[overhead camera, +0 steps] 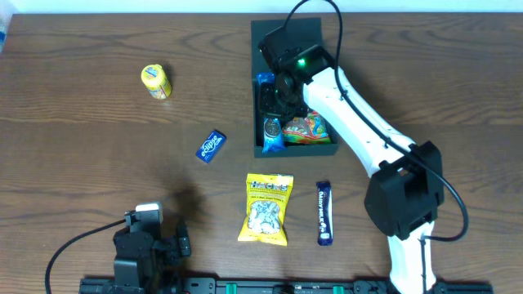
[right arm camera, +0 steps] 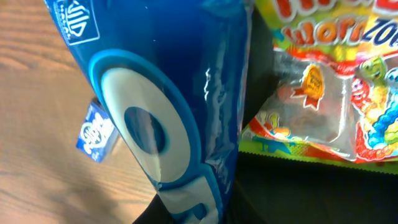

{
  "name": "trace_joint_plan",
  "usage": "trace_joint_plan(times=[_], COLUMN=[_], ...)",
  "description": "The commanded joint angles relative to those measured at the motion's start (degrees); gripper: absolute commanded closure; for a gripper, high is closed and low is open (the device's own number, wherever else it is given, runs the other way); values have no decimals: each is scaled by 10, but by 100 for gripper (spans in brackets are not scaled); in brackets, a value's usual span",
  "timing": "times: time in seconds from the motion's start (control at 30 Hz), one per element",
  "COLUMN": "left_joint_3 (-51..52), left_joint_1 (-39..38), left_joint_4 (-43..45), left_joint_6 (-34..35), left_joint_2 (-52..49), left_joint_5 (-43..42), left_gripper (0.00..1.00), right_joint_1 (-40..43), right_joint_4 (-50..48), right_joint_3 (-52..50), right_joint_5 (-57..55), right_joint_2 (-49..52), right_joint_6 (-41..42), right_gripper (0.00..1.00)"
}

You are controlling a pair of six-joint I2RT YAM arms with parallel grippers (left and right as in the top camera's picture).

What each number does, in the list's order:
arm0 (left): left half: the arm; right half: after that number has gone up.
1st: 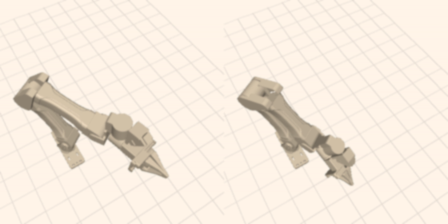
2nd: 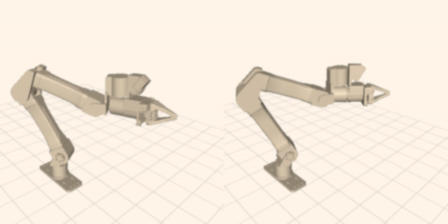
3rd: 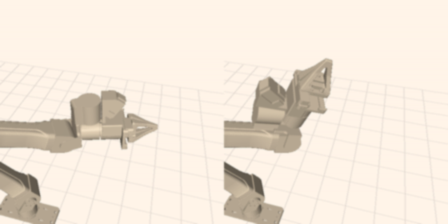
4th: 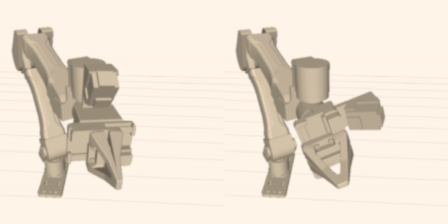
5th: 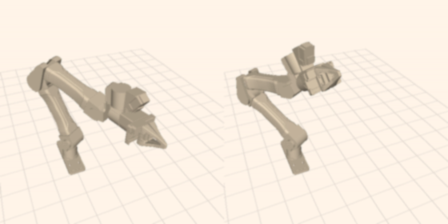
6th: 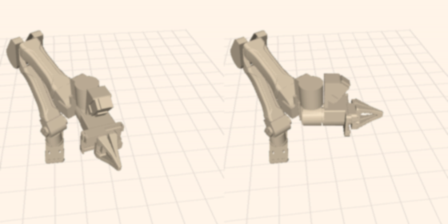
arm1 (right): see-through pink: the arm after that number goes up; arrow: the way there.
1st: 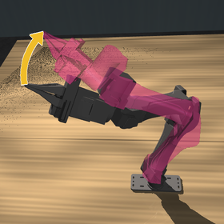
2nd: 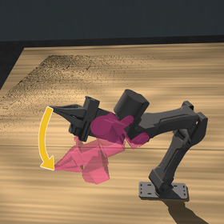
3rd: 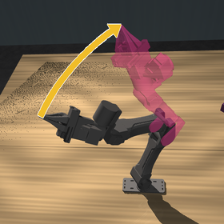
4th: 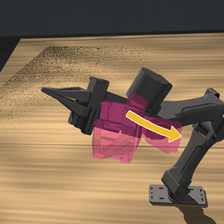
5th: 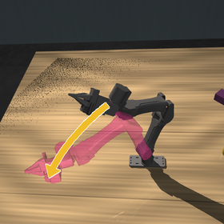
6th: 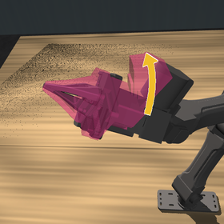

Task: Pack container
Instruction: 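Lower the Oreo pack beside the Haribo bag and release it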

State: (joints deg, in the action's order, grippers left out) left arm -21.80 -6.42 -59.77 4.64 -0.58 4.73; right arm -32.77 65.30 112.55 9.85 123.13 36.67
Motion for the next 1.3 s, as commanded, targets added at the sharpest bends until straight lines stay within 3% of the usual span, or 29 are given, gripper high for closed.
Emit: trace_joint_plan(times=[0.0,0.63,1.27], left_joint_3=[16,16,16], left_joint_1=[4,4,4], left_joint_4=[-26,-26,-26], left_joint_6=[11,11,11], left_joint_2=[4,4,4], left_joint_5=[1,1,1], left_gripper=[4,5,4], right_joint_1=[6,42,18], right_joint_4=[4,-10,-4], right_joint_3=[15,41,41], right_joint_5=[17,27,72], right_joint_2=[16,35,86], right_joint_6=[-21,-27,-62], right_gripper=[99,99,99])
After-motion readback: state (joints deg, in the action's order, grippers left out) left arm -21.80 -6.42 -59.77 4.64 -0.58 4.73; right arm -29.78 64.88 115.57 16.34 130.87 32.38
